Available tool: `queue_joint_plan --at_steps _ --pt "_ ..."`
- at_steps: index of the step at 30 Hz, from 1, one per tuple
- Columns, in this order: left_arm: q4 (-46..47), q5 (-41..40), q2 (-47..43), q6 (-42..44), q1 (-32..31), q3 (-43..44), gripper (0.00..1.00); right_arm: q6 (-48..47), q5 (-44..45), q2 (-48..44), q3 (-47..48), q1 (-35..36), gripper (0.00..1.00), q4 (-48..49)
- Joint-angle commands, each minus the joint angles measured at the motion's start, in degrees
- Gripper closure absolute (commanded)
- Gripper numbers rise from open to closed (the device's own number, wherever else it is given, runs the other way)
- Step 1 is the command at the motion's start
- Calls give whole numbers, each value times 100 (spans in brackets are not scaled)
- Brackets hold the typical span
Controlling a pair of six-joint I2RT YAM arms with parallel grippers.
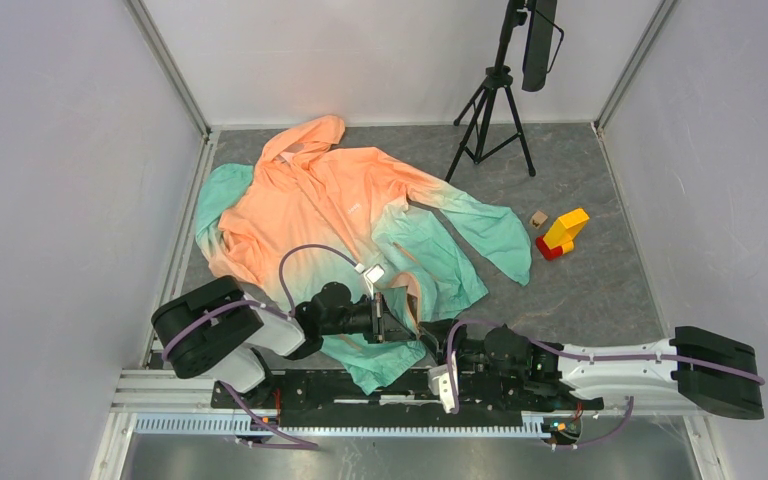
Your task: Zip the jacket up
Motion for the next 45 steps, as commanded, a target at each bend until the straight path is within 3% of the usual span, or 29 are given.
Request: queue_joint_plan --at_steps 1,23,34,45 --pt "271 34 81 68 19 7 98 40 23 -33 -38 19 59 166" --pt "233 73 59 43 19 32 98 55 -8 -235 -96 15 65 70" --pt "194 67 17 67 17 24 98 18 14 111 -172 19 69 234" --pt "241 76 36 58 20 19 98 49 193 204 -163 19 81 272"
